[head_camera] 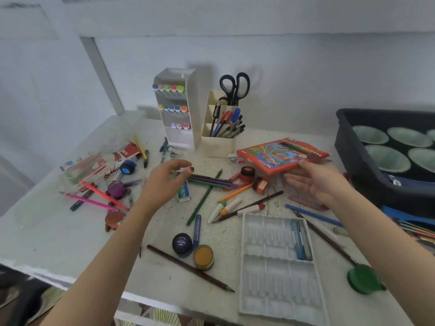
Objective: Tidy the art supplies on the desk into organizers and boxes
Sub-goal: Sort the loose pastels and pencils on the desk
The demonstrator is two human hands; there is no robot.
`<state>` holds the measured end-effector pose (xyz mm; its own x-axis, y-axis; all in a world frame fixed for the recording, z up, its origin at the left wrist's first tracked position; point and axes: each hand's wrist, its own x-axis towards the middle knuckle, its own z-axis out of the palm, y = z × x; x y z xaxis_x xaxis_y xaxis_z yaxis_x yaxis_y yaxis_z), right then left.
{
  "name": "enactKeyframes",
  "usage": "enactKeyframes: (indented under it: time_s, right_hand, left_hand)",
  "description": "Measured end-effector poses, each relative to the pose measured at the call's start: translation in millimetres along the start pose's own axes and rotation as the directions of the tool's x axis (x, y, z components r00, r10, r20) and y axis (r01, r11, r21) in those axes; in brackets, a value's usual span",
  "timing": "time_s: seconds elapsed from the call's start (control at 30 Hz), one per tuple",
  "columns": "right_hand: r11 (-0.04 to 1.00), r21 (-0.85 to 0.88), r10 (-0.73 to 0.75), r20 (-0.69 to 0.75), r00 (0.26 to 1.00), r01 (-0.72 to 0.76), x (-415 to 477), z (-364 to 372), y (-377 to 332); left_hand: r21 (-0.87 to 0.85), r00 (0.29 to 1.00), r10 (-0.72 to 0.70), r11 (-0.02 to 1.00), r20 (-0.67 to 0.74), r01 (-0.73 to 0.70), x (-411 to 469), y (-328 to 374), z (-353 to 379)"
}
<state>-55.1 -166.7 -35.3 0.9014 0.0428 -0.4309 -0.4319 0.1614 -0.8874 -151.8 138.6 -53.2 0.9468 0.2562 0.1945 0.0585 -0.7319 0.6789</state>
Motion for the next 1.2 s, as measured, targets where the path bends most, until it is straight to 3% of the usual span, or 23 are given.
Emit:
enactKeyframes:
  time_s: [0.23,0.37,0.47,0.57,0.8,0.87,1.0,1.2]
  right_hand:
    - [0.976,-0.193,0.107,0.01,0.994,-0.103,-7,-7,1]
    - [0.896,-0.439,0.043,0.227,0.973,0.063,-31,13,-1]
    - [0.736,-0.596,-0.006,0.468,0.884,0.321,-50,41,7]
    - [0.513,-0.691,0.007,0.597,0.802,0.51,-61,72,25]
    - [0.067,-0.746,-0.081,0.658,0.749,0.662,-73,128,68]
    - [-0.008,-0.754,-0.084,0.655,0.751,0.656,-73,133,75]
    - [0.028,-0.78,-0.053,0.624,0.78,0.625,-74,134,78]
    - [0.326,-0.772,-0.043,0.564,0.824,0.546,-75,122,67]
  left_hand:
    - [-0.016,0.991,-0.058,0.998,-0.117,0.057,-18,-15,-36]
    - [-0.03,0.988,-0.094,0.995,-0.124,0.091,-34,-21,-45]
    - [-0.022,0.989,-0.099,0.995,-0.109,0.097,-43,-21,-47]
    - [-0.021,0.988,-0.098,0.995,-0.118,0.096,-49,-17,-45]
    - [-0.152,0.935,-0.211,0.973,-0.284,0.174,-56,-17,-46]
    - [-0.189,0.924,-0.236,0.964,-0.302,0.185,-59,-17,-46]
    - [-0.207,0.932,-0.228,0.963,-0.282,0.173,-63,-14,-43]
    - [-0.22,0.941,-0.228,0.96,-0.249,0.174,-61,0,-30]
